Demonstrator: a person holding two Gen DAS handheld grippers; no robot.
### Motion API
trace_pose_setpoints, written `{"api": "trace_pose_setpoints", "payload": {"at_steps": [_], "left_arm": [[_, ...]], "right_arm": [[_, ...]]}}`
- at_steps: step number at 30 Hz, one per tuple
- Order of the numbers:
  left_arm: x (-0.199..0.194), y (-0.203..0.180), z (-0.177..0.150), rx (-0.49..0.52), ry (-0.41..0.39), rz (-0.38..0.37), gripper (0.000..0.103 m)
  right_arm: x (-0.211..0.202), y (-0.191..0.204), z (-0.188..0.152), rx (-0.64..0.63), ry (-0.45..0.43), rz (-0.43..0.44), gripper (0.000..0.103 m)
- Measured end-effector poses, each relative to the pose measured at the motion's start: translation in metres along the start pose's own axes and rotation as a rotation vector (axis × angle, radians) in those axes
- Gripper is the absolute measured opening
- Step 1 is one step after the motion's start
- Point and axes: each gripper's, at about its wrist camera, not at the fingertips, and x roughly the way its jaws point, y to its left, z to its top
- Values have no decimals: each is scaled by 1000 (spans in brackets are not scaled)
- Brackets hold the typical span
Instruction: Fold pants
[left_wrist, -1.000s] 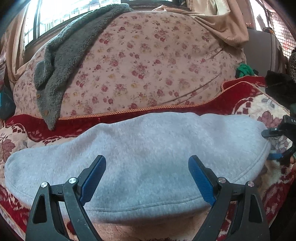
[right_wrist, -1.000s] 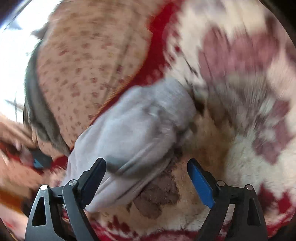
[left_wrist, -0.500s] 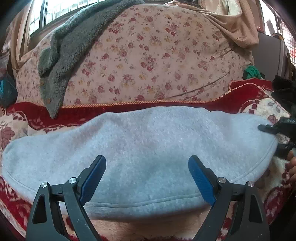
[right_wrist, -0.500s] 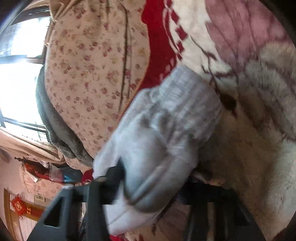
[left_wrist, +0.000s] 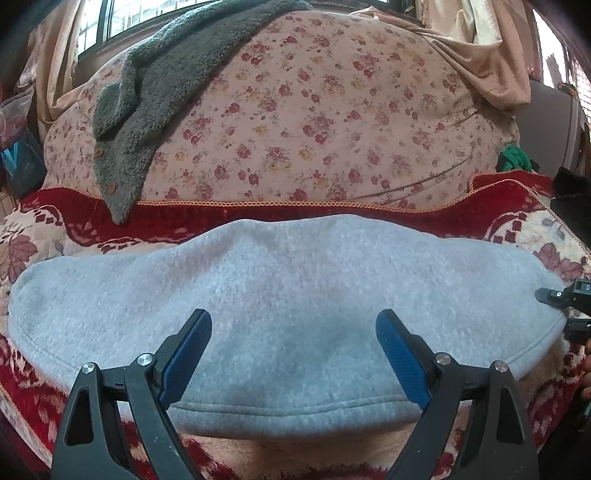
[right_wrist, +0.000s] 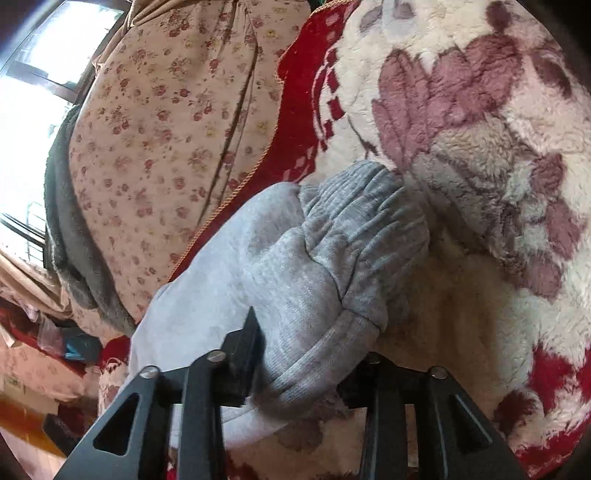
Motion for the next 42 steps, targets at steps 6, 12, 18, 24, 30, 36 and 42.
{"api": "trace_pose_setpoints", "payload": {"at_steps": [6, 12, 18, 24, 30, 36, 42], "left_arm": [[-3, 11, 2, -29, -13, 16, 90], [-4, 27, 1, -60, -6, 44, 90], [-11, 49, -1, -78, -8, 88, 90], [-21, 86, -3, -117, -18, 151, 90], [-24, 127, -6, -185, -11, 205, 90], [-28, 157, -9, -233, -7, 247, 90], [-30, 181, -15, -267, 5, 270, 90]], "right_arm": [[-37, 19, 5, -87, -81, -226, 74], [-61, 77, -3, -286, -143, -214, 82], [-25, 145, -38, -481, -43, -136, 84], [17, 193, -78, -616, 67, -88, 84], [45, 231, -109, -715, 141, -58, 85], [66, 264, -132, -786, 184, -39, 86], [84, 288, -149, -836, 220, -30, 87]]}}
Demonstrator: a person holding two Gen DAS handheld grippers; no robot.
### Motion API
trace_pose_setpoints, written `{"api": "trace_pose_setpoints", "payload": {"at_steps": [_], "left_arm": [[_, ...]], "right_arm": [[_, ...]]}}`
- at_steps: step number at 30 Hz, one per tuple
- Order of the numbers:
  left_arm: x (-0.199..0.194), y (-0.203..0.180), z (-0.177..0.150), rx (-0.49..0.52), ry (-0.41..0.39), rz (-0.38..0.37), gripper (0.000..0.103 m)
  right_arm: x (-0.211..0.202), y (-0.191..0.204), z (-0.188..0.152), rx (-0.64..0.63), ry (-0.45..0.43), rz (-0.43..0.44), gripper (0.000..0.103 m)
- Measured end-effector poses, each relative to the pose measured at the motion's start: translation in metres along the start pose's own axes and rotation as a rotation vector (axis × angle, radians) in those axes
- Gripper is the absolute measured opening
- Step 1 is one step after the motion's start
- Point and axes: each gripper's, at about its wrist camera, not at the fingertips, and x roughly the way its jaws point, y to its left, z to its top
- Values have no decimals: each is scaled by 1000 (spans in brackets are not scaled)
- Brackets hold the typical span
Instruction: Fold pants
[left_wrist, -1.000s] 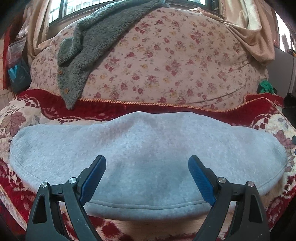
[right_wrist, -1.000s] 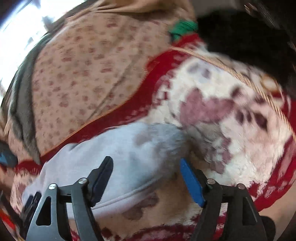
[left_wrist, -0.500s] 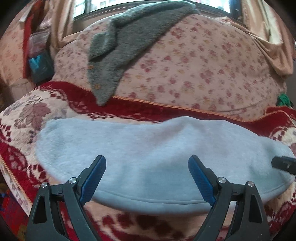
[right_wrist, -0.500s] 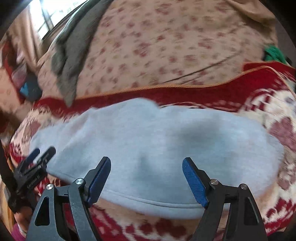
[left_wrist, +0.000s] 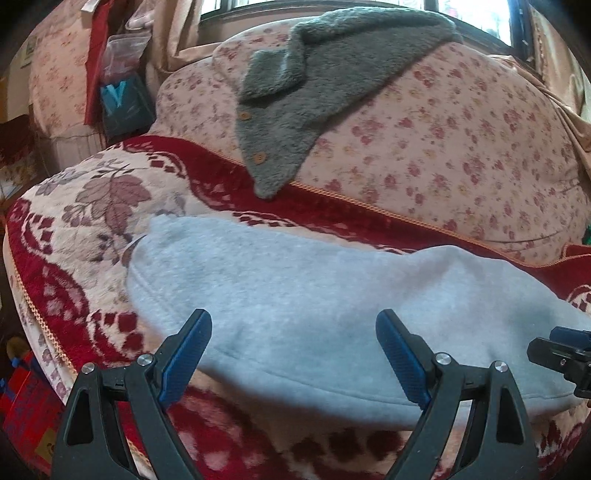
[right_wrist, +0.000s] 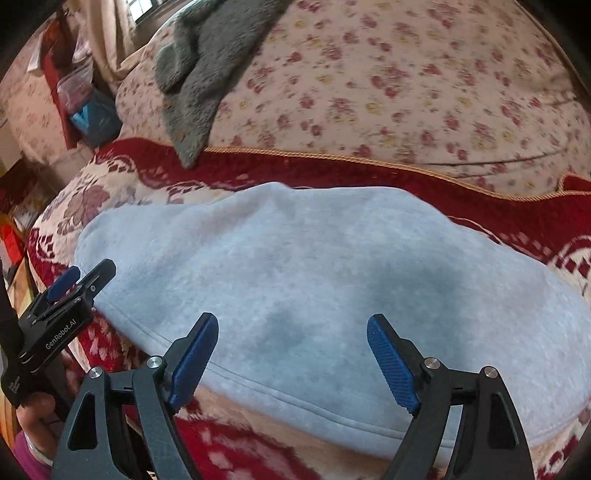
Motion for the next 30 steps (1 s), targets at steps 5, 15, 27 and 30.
{"api": "trace_pose_setpoints", "payload": {"at_steps": [5, 15, 27, 30], "left_arm": [[3, 17, 0, -28, 2, 22, 90], [12, 56, 4, -111, 9, 69, 90], [30, 102, 1, -226, 58, 104, 90], [36, 109, 0, -252, 78, 105, 90]], "right_arm": [[15, 16, 6, -10, 26, 8, 87], [36, 56, 18, -76, 52, 45, 90], [69, 111, 39, -169, 79, 102, 91], [78, 120, 43, -170, 90, 115, 91]]}}
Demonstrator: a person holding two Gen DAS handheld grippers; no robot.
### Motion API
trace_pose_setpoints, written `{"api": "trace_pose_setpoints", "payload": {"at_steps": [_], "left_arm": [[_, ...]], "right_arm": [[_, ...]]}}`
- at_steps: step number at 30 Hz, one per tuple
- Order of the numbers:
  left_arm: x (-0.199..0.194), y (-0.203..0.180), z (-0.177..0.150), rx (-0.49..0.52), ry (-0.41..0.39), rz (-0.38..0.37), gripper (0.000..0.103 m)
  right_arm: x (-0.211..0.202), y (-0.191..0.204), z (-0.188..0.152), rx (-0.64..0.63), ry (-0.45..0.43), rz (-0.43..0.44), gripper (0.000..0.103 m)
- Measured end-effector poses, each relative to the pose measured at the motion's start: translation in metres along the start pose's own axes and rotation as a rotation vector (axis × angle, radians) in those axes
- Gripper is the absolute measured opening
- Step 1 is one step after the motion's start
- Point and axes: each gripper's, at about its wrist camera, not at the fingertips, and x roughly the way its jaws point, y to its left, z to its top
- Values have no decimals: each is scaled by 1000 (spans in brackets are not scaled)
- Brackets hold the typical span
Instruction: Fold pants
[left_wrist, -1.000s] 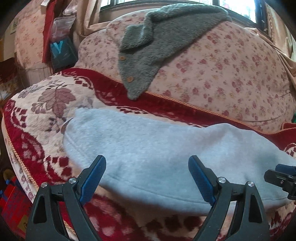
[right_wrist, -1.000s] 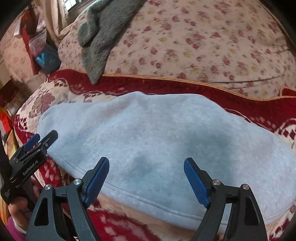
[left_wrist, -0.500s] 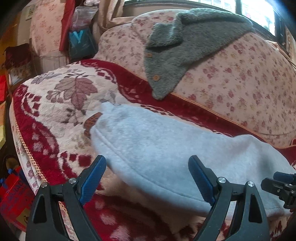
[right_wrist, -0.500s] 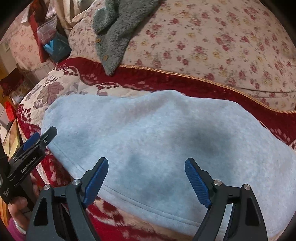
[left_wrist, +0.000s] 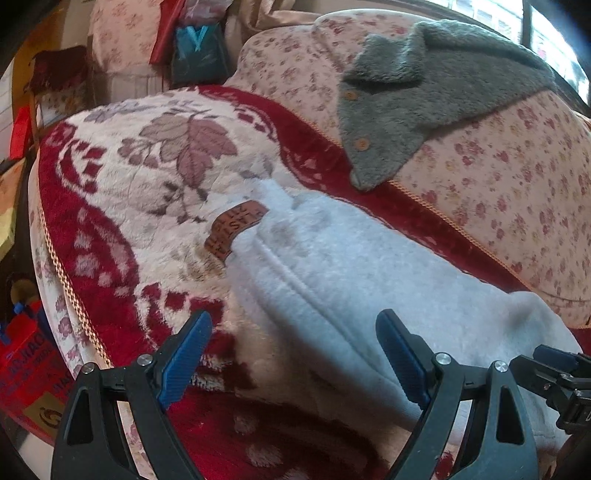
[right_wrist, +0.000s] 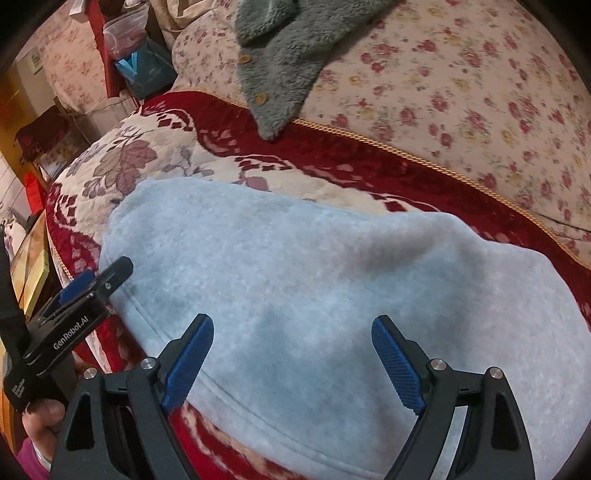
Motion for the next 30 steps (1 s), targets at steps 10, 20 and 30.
{"api": "trace_pose_setpoints", "payload": {"at_steps": [10, 20, 30], "left_arm": [[16, 6, 0, -38, 45, -4, 90], [19, 17, -2, -108, 69, -31, 90], [18, 29, -8, -172, 62, -43, 93]], "right_arm": [[22, 14, 13, -30, 15, 22, 92], [46, 29, 79, -173, -19, 116, 94], [116, 103, 130, -415, 93, 264, 94]]}}
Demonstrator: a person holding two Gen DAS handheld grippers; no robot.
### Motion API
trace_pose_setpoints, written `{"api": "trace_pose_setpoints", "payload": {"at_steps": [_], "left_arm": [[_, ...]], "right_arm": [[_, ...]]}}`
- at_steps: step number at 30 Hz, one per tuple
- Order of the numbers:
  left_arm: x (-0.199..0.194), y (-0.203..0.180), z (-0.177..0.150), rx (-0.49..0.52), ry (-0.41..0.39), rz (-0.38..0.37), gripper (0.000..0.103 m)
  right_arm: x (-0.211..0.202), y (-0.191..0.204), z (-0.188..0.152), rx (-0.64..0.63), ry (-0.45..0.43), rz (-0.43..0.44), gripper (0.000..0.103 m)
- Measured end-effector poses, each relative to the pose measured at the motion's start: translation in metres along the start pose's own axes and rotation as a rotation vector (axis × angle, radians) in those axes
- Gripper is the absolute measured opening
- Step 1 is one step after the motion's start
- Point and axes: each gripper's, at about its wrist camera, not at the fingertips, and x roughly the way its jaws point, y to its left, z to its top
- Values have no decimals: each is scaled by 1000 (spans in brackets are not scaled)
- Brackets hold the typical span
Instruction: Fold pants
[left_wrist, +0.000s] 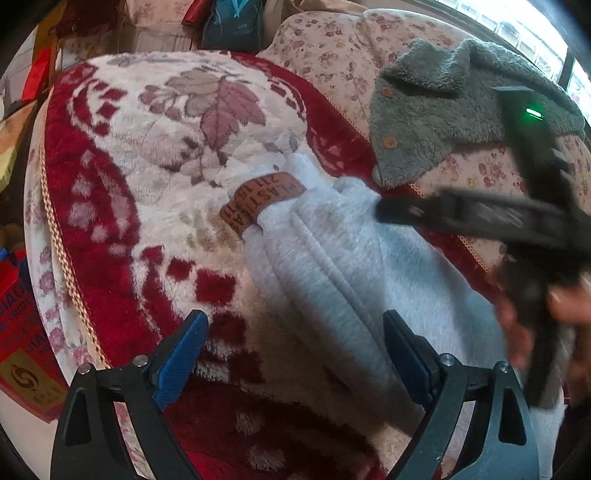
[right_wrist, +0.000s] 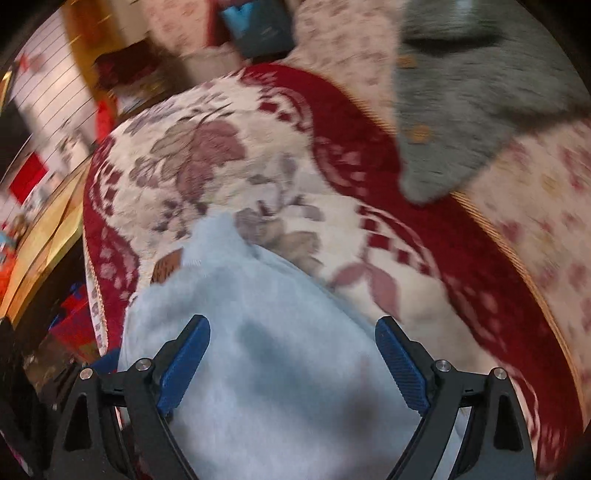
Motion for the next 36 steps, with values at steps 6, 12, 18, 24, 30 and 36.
{"api": "trace_pose_setpoints", "payload": {"at_steps": [6, 12, 18, 24, 30, 36], "left_arm": [[24, 8, 5, -55, 74, -14, 100], [36, 8, 7, -76, 61, 1, 103], [35, 6, 13, -58, 39, -38, 53], [29, -1, 17, -38, 16, -148, 25], [13, -8, 20, -9, -48, -174, 24], [-25, -38, 24, 107, -159, -163, 23]], "right_arm": [[48, -8, 18, -40, 115, 126, 99], [60, -8, 15, -54, 119, 220, 90], [47, 2, 13, -134, 95, 221, 62], [27, 12, 18, -233, 76, 129, 35], [2, 18, 21, -284, 45, 87, 31], [-44, 24, 22, -313, -25, 65, 29]]}}
